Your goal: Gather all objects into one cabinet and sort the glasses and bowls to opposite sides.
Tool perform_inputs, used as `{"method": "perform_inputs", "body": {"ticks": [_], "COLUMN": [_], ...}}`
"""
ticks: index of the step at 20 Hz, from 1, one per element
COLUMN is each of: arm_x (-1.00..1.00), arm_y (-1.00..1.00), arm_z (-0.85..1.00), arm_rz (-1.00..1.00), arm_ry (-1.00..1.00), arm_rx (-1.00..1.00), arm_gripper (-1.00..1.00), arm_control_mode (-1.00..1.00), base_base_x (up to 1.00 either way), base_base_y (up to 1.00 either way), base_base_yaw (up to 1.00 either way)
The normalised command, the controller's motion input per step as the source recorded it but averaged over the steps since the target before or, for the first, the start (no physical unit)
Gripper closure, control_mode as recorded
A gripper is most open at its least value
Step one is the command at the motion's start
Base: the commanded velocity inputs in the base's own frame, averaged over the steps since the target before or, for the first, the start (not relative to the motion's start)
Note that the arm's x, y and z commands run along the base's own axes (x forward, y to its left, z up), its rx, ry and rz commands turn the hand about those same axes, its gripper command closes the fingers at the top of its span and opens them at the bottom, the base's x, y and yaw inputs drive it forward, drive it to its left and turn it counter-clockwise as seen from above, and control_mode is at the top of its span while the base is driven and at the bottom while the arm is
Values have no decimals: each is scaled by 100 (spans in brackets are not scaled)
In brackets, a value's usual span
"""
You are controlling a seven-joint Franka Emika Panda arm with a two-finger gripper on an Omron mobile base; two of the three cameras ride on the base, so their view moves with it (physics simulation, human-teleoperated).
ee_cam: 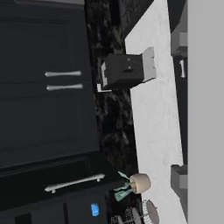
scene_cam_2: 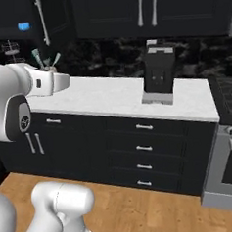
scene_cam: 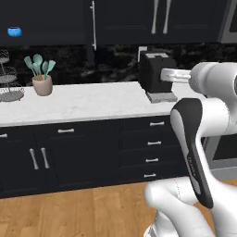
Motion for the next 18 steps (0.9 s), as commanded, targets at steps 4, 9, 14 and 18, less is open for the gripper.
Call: {"method": "perform_inputs", "body": {"ticks": [4, 9, 14, 18], "arm_x": [0, 0, 0, 0], "arm_y": [0, 0, 0, 0], "arm_z": [0, 0, 0, 0], "arm_rz": [0, 0, 0, 0], "arm_ry": [0, 0, 0, 0], "arm_rx": [0, 0, 0, 0], "arm_gripper": [-100, -100, -100, -100], "arm_control_mode": [100, 100, 100, 100], "base_base_x": [0, -19, -3, 45], "base_base_y": [89, 86, 58, 30], "base_base_yaw": [-7, -7, -2, 0]}}
